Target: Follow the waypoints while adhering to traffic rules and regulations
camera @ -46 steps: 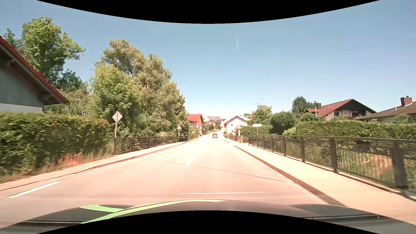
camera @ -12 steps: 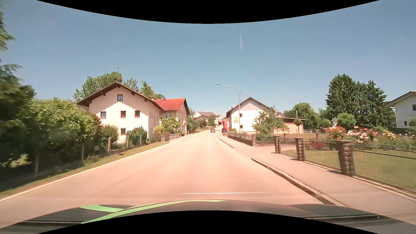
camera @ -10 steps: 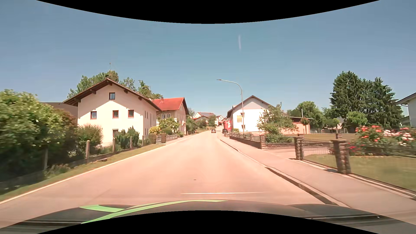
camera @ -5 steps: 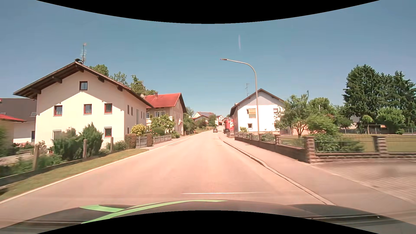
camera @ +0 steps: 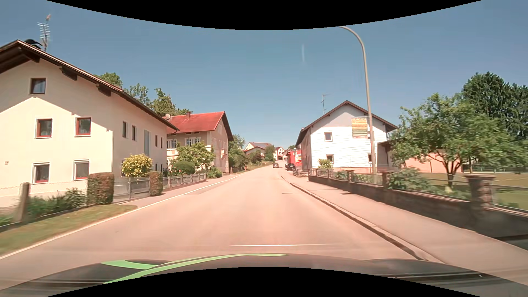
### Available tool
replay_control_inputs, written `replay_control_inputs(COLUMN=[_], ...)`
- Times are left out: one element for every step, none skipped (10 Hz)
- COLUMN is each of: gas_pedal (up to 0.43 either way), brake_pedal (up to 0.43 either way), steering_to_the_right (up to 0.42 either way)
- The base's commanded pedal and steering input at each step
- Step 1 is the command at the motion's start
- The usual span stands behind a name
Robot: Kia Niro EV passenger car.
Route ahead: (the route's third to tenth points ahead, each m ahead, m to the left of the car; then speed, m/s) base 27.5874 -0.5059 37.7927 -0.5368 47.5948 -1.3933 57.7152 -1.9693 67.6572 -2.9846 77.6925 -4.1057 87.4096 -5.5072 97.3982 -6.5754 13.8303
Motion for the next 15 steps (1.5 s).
replay_control_inputs(gas_pedal=[0.098,0.087,0.087,0.067,0.067,0.067,0.067,0.008,0.000,0.000,0.000,0.000,0.000,0.000,0.020], brake_pedal=[0.000,0.000,0.000,0.000,0.000,0.000,0.000,0.000,0.000,0.000,0.000,0.000,0.000,0.000,0.000], steering_to_the_right=[-0.002,-0.002,-0.002,-0.002,-0.002,0.000,0.003,0.002,0.004,0.005,0.006,0.006,0.006,0.006,0.006])
